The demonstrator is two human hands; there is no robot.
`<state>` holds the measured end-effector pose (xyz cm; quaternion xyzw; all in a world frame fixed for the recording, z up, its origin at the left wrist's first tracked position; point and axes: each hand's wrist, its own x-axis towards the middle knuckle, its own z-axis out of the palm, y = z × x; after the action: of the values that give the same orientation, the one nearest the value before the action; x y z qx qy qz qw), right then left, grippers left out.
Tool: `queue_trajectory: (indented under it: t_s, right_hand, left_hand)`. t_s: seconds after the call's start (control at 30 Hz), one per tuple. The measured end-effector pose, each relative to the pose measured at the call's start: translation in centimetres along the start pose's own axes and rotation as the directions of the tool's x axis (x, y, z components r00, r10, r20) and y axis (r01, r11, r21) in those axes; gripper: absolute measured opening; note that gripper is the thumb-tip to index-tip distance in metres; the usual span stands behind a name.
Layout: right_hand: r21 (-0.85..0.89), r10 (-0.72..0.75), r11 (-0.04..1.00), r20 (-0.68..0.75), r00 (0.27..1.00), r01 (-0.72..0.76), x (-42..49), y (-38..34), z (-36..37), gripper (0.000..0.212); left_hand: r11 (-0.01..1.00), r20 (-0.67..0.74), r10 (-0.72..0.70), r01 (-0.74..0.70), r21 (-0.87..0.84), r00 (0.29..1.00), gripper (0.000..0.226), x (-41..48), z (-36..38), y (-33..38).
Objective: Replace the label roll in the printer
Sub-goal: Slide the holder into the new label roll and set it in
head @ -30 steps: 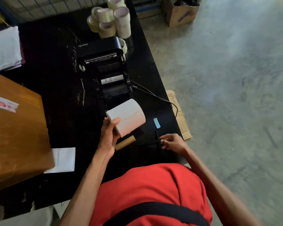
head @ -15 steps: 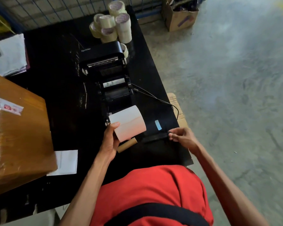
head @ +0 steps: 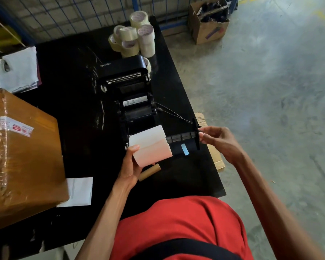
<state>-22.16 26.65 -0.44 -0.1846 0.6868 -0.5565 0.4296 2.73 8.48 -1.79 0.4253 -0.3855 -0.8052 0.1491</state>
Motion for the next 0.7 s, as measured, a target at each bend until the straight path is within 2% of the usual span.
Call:
queue_trajectory:
  t_s: [0.1, 0.17, 0.27, 0.37, 0.47, 0.57, 0.63, 0.7]
  right_hand:
    - [0.025, 0.007, 1.000, 0.008, 1.000, -0.007, -0.1, -0.1, 0.8, 0.024]
    - [-0.024, 0.017, 1.000, 0.045, 0.999, -0.016, -0.2, 0.1, 2.4, 0.023]
    - [-0.079, 0.042, 0.996, 0.097, 0.994, -0.035, -0.5, 0.8, 5.0, 0.021]
    - [0.037, 0.120, 0.992, 0.068, 0.990, -0.123, -0.9, 1.2, 5.5, 0.022]
    - [0.111, 0.207, 0.969, 0.127, 0.970, -0.221, -1.0, 1.3, 5.3, 0.023]
    - [0.121, 0.256, 0.952, 0.184, 0.949, -0.281, -1.1, 0.9, 5.6, 0.007]
    - [0.236, 0.244, 0.926, 0.218, 0.945, -0.293, -1.5, 0.7, 6.2, 0.007]
    - [0.399, 0.209, 0.869, 0.242, 0.947, -0.294, -2.0, 0.8, 7.2, 0.014]
  left_hand:
    - [0.999, 0.002, -0.004, 0.004, 0.048, 1.000, 0.069, 0.0, 0.0, -0.1]
    - [0.995, 0.031, -0.005, 0.002, 0.104, 1.000, 0.063, 0.0, 0.3, -0.1]
    - [0.985, 0.080, -0.026, 0.012, 0.173, 0.996, 0.073, -0.2, 1.3, -0.3]
    - [0.984, 0.069, -0.027, 0.015, 0.177, 0.997, 0.078, -0.4, 1.7, -0.3]
    - [0.981, 0.092, -0.004, -0.014, 0.194, 0.996, 0.074, -0.5, 1.4, 0.0]
    - [0.970, 0.143, 0.036, -0.069, 0.233, 0.989, 0.069, -0.6, 1.3, 0.2]
    - [0.966, 0.174, 0.060, -0.101, 0.239, 0.983, 0.069, -0.7, 1.4, 0.4]
    - [0.948, 0.193, 0.093, -0.146, 0.284, 0.977, 0.073, -0.9, 1.9, 1.0]
